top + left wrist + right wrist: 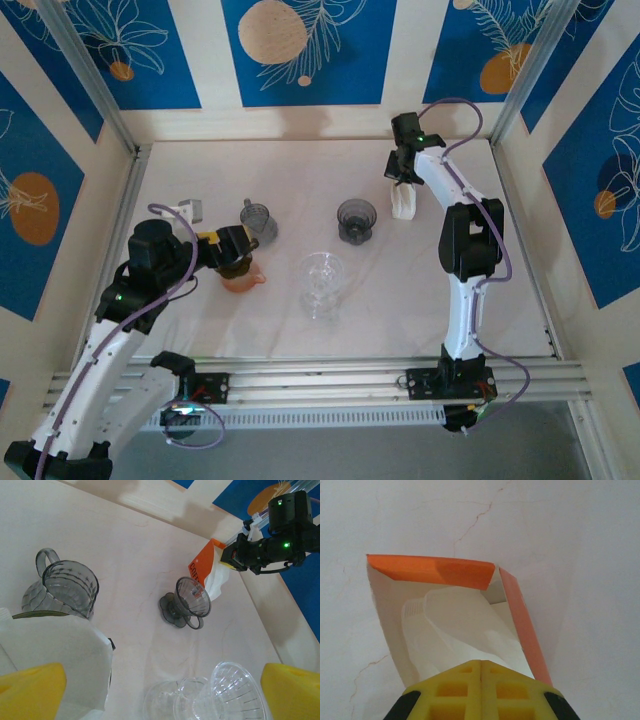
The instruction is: Place the coffee filter in the dripper
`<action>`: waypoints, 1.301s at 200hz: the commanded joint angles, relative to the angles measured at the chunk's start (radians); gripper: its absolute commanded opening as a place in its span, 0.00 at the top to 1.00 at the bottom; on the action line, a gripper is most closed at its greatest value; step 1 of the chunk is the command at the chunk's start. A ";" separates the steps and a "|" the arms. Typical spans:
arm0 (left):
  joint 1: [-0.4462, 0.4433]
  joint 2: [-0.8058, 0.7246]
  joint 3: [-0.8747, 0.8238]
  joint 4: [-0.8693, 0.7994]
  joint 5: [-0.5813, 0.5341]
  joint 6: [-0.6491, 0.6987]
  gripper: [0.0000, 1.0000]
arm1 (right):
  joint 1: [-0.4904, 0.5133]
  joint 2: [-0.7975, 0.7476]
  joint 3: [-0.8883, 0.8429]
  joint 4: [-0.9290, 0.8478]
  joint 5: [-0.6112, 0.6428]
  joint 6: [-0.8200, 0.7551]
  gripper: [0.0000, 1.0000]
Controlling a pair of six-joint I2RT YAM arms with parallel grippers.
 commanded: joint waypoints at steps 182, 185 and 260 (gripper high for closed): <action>0.017 -0.008 -0.003 0.012 0.004 0.006 0.00 | -0.007 -0.066 -0.018 -0.009 -0.057 -0.009 0.73; 0.017 -0.008 -0.003 0.011 0.003 0.008 0.00 | -0.008 -0.062 -0.015 -0.010 -0.057 -0.009 0.73; 0.016 0.000 -0.013 0.029 0.008 0.002 0.00 | -0.014 -0.044 0.015 0.002 -0.067 -0.002 0.76</action>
